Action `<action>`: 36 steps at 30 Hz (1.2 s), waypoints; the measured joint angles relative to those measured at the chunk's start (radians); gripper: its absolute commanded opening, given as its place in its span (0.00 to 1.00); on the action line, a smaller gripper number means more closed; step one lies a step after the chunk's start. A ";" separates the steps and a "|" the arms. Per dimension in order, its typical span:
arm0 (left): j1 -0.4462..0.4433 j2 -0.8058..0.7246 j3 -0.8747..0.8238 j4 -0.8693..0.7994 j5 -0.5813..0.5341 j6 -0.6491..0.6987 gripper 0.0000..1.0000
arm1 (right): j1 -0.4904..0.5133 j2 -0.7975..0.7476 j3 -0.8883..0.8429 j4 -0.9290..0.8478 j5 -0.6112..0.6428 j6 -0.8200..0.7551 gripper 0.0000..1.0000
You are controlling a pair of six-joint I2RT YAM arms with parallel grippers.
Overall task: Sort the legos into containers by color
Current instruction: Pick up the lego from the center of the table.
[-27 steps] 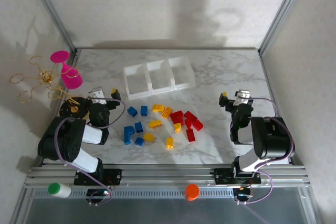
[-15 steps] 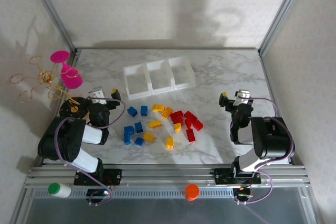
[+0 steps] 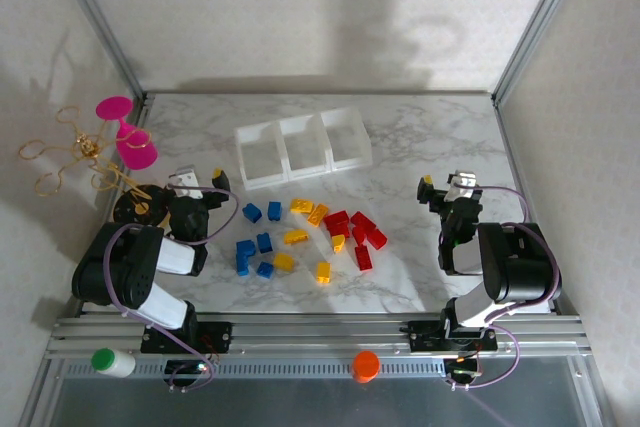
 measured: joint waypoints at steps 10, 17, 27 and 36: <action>0.000 0.000 0.000 0.000 0.003 0.000 0.99 | 0.000 0.000 0.000 0.000 0.000 0.000 0.99; 0.000 -0.007 0.011 -0.035 -0.003 0.000 0.99 | 0.000 -0.021 0.000 -0.014 0.001 0.000 0.99; -0.029 -0.170 0.155 -0.360 -0.054 -0.024 0.99 | 0.000 -0.184 0.069 -0.217 0.062 0.036 0.99; -0.037 -0.399 0.204 -0.663 -0.025 -0.165 0.99 | 0.000 -0.364 0.272 -0.639 0.106 0.307 0.99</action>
